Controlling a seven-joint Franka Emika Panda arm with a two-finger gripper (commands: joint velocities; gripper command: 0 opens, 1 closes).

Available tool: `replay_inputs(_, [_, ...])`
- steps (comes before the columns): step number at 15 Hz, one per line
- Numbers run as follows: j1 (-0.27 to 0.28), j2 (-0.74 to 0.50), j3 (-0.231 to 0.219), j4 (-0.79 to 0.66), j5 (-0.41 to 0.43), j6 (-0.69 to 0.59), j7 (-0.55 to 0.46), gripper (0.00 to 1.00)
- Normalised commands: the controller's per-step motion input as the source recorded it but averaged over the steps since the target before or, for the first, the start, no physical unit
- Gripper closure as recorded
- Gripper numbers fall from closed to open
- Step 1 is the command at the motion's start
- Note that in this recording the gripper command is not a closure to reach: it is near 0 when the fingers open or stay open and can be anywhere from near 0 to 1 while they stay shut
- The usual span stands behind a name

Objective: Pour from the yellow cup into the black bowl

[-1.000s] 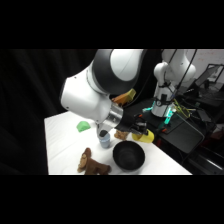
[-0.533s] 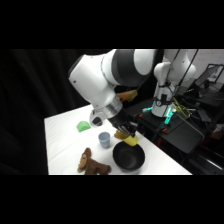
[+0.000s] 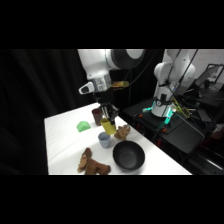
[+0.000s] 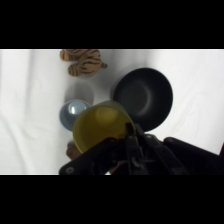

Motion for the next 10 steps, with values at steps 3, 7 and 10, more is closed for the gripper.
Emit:
replay_inputs(3, [-0.141,-0.30,-0.163,-0.26,-0.037,0.31,0.09,0.18])
replay_inputs(7, [-0.047,-0.07,-0.077,-0.17,-0.103,0.35,0.22,0.18])
replay_inputs(10, [-0.001,0.16,-0.016,-0.04,-0.108,0.34,0.28,0.18])
